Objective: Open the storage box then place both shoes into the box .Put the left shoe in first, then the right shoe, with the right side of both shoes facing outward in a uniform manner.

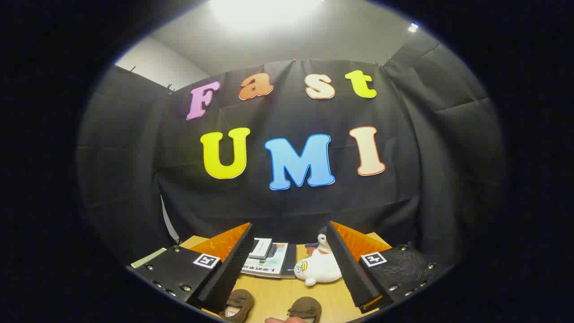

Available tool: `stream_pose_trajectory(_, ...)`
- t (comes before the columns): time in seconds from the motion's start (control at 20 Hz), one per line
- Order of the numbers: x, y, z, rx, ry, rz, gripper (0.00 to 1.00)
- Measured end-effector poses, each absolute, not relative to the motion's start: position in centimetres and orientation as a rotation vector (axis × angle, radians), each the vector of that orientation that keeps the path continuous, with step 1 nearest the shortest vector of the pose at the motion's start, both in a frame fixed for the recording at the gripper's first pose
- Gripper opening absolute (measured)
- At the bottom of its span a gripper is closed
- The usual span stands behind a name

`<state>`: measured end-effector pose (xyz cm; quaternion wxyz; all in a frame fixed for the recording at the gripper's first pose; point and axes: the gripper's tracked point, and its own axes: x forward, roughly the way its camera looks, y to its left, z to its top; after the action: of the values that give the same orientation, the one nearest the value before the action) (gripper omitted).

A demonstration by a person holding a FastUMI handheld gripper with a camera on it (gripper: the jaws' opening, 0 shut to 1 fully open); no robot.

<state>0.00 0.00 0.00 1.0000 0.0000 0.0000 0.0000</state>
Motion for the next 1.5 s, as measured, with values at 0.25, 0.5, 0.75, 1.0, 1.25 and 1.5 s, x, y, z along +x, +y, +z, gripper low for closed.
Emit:
stream_pose_trajectory(0.25, -0.2, -1.5, 0.5, -0.021, -0.022, -0.069, 0.99)
stream_pose_trajectory(0.5, -1.0, -2.2, 0.8, -0.025, -0.042, -0.121, 0.98)
stream_pose_trajectory(0.75, -1.4, -1.8, 0.4, -0.017, -0.019, -0.103, 0.98)
stream_pose_trajectory(1.0, -1.1, 0.3, -2.0, 0.006, 0.035, -0.032, 0.99)
stream_pose_trajectory(1.25, 0.0, 4.3, -6.1, 0.058, 0.138, 0.091, 0.99)
stream_pose_trajectory(1.5, 0.6, 9.4, -10.8, 0.116, 0.277, 0.252, 0.99)
